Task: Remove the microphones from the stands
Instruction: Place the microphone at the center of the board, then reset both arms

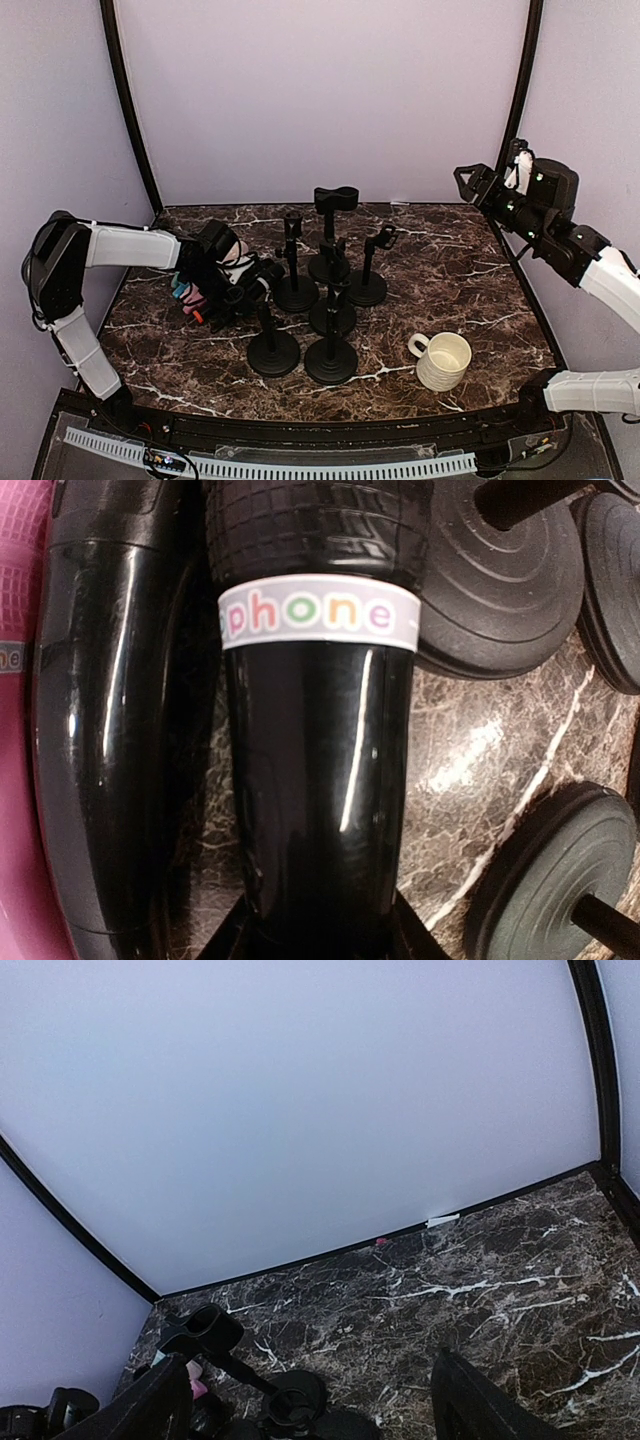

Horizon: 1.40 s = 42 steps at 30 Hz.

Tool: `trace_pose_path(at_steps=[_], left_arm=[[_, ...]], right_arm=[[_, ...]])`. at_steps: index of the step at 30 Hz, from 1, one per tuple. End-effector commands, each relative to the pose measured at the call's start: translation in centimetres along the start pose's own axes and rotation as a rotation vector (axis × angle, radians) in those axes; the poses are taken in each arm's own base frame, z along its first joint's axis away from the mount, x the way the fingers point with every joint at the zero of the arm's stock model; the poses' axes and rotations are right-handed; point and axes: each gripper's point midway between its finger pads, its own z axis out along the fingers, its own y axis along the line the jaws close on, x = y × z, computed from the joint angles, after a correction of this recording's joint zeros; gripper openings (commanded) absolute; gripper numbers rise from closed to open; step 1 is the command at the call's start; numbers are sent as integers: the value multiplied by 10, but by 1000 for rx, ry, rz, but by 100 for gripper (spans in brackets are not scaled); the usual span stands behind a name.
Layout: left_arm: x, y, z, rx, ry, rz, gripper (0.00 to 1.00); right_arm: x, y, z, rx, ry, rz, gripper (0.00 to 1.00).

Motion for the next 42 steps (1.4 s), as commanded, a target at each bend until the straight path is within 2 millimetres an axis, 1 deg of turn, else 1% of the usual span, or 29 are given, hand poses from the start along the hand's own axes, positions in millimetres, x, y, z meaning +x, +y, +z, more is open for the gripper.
trace_pose_path(at_steps=[1,6,11,18,20,22,26,30,34,35,40,41,42], left_arm=[[-5,6,-4,-39,-2,11,16],[-3,11,1,-62,14,-5,20],[-4,11,3,-62,14,-5,30],[-11,8,-3,-48,-19,4,45],[-12,7,-6,-45,-27,4,51],[-14,6,-9,-43,-38,5,54],[-17,4,-15,-42,-54,7,56],[-26,0,-33,-36,-107,8,57],[-38,-5,-57,-32,-200,16,59],[-43,-6,-65,-34,-236,19,60],[-63,-5,-87,-37,-376,-6,64],[-64,-4,-90,-37,-393,-18,64],[-70,0,-93,-40,-428,-37,65]], right_arm=[[-6,-1,-3,-1,-26,14,83],[-8,-1,-3,-2,-32,16,83],[-9,-1,-4,-2,-35,16,84],[-8,-2,-4,0,-33,18,84],[-6,-3,-3,3,-28,16,84],[-7,-3,-4,1,-31,17,84],[-8,-2,-5,0,-33,17,84],[-8,-2,-7,-1,-34,15,84],[-6,-4,-6,5,-31,11,84],[-4,-5,-5,7,-27,9,83],[9,-12,3,29,14,-22,84],[13,-14,5,35,22,-33,85],[16,-17,8,45,29,-46,87]])
